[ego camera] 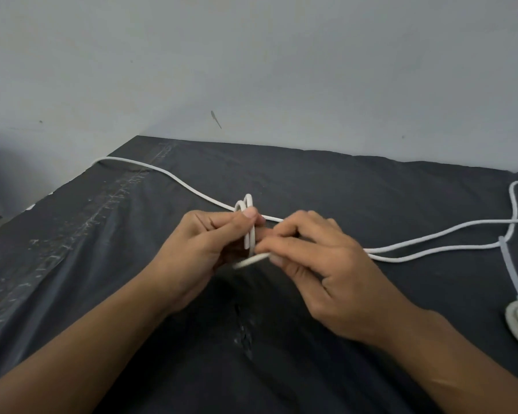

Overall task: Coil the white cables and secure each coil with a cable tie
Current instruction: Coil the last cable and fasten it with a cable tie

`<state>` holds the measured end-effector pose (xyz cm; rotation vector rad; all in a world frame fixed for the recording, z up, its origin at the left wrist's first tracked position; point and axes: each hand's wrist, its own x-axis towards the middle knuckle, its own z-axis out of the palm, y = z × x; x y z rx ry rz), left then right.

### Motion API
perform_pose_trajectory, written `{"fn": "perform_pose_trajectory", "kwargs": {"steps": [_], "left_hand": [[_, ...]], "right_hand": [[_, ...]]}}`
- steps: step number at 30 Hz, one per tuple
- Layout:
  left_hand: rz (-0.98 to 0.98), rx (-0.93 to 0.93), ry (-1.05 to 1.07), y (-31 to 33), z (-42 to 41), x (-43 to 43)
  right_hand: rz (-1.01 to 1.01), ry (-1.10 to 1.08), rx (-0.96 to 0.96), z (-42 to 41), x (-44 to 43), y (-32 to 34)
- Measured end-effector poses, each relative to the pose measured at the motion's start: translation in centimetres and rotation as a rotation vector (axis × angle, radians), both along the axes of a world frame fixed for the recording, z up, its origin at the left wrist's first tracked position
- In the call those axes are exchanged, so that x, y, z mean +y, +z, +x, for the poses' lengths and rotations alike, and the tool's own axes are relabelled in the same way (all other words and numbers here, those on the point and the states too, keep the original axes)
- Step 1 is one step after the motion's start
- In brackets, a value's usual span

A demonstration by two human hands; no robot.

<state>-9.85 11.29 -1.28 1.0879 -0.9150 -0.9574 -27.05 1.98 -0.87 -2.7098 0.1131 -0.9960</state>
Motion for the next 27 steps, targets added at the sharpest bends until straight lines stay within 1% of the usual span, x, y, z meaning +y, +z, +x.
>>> {"fn": "perform_pose_trajectory", "kwargs": {"steps": [5, 7, 8, 12, 16, 19, 21, 23, 25, 27], "left_hand": [[-0.027, -0.314, -0.012, 0.7, -0.2, 0.4], [-0.018, -0.349, -0.071, 0.7, -0.2, 0.4], [-0.009, -0.331, -0.112, 0.6, -0.2, 0.4], [0.008, -0.048, -0.298, 0.4, -0.6, 0.3], [-0.029, 0.119, -0.53, 0.3, -0.9, 0.4], [-0.054, 0.215, -0.669, 0.1, -0.9, 0.8], [-0.067, 0.267, -0.709, 0.0, -0.8, 0.9], [-0.079, 0.326, -0.723, 0.0, -0.7, 0.9], [-0.113, 0.454, -0.742, 0.3, -0.5, 0.8], [-0.192, 0.649, -0.74, 0.8, 0.1, 0.6]], "right_hand": [[-0.062, -0.102, -0.233, -0.3, -0.6, 0.4], [-0.065, -0.152, -0.287, -0.6, -0.9, 0.5], [-0.051, -0.182, -0.314, -0.7, -1.0, 0.6], [0.048, -0.256, -0.377, -0.8, -1.5, 0.9], [0.199, -0.227, -0.363, -0.6, -1.9, 1.2], [0.382, -0.148, -0.264, -0.5, -2.3, 1.2], [0.503, -0.139, -0.155, -0.5, -2.6, 0.7], [0.568, -0.143, -0.071, -0.6, -2.9, 0.1], [0.584, -0.181, -0.011, -0.7, -3.4, -0.5], [0.568, -0.264, 0.037, -1.0, -4.1, -1.1]]}}
